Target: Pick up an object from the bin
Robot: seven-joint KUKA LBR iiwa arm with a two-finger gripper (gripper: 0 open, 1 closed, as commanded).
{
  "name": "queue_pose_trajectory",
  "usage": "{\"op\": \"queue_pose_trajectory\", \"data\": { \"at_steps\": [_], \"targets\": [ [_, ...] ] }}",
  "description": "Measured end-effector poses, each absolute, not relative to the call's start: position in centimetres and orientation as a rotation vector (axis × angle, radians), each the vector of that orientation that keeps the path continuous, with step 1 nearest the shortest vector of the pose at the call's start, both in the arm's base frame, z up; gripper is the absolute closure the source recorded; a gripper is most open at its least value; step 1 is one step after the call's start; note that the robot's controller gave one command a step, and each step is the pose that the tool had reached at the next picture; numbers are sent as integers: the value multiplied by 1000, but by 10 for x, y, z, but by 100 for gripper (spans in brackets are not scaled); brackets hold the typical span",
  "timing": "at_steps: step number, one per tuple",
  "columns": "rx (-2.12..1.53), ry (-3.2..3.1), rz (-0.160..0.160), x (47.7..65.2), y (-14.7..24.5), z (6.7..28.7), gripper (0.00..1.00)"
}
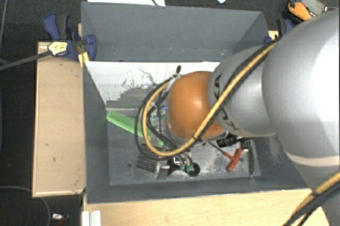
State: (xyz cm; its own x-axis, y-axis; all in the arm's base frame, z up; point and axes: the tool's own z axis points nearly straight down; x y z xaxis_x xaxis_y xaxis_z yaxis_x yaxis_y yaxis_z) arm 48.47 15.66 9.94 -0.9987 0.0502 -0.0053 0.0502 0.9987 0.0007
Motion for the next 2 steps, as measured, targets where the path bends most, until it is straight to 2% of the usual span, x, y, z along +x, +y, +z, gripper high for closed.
{"op": "queue_pose_trajectory", "data": {
  "at_steps": [1,2],
  "targets": [
    [349,3120,2,481,154,106,0],
    [419,3110,1,481,122,68,0]
  ]
}}
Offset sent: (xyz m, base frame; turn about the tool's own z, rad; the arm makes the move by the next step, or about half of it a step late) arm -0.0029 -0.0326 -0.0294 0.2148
